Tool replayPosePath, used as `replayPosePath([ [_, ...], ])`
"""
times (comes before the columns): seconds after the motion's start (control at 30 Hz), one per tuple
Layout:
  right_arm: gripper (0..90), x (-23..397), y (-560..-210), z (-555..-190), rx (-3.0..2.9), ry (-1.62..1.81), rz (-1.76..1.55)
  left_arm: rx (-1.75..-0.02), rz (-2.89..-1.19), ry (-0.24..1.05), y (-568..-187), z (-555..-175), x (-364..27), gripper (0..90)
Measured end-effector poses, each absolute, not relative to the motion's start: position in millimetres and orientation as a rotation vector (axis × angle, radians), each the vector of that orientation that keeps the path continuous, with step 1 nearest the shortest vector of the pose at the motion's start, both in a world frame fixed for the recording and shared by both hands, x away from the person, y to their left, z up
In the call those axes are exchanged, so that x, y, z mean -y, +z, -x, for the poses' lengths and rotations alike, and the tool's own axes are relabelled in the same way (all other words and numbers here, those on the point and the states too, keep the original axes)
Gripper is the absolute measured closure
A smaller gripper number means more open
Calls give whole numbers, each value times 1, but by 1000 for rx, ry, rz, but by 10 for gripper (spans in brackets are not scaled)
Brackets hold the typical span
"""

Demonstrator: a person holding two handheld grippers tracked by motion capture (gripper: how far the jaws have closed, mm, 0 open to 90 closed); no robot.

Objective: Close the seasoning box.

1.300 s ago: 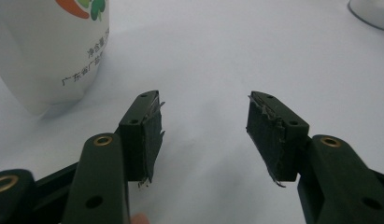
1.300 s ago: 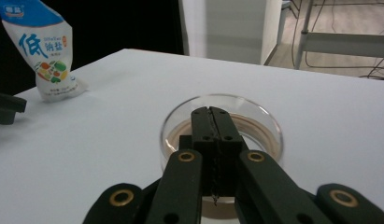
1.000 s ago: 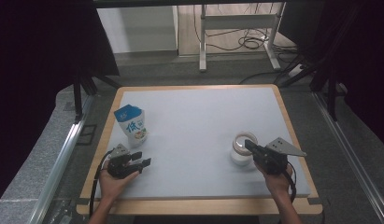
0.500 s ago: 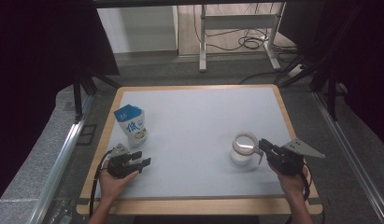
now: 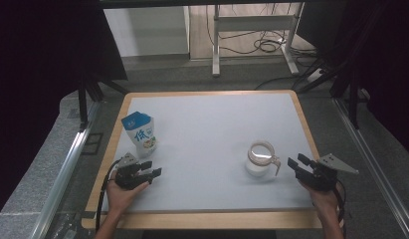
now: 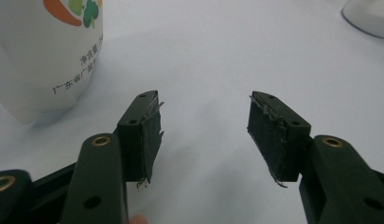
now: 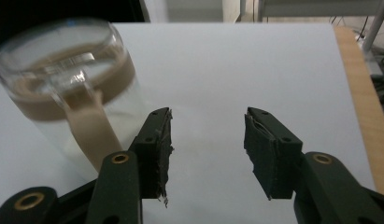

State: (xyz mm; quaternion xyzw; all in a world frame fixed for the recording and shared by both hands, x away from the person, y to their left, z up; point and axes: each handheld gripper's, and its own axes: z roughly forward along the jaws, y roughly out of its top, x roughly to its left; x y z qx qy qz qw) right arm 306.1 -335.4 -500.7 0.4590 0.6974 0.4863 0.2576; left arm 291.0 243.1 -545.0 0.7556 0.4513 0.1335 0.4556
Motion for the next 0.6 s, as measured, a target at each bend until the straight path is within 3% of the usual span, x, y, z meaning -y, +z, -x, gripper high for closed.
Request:
replayPosePath([
  [0.6,481,335,-516,-306,-1940,1244,-1259,-1106,-1861,331,-544,-287,-245,439],
])
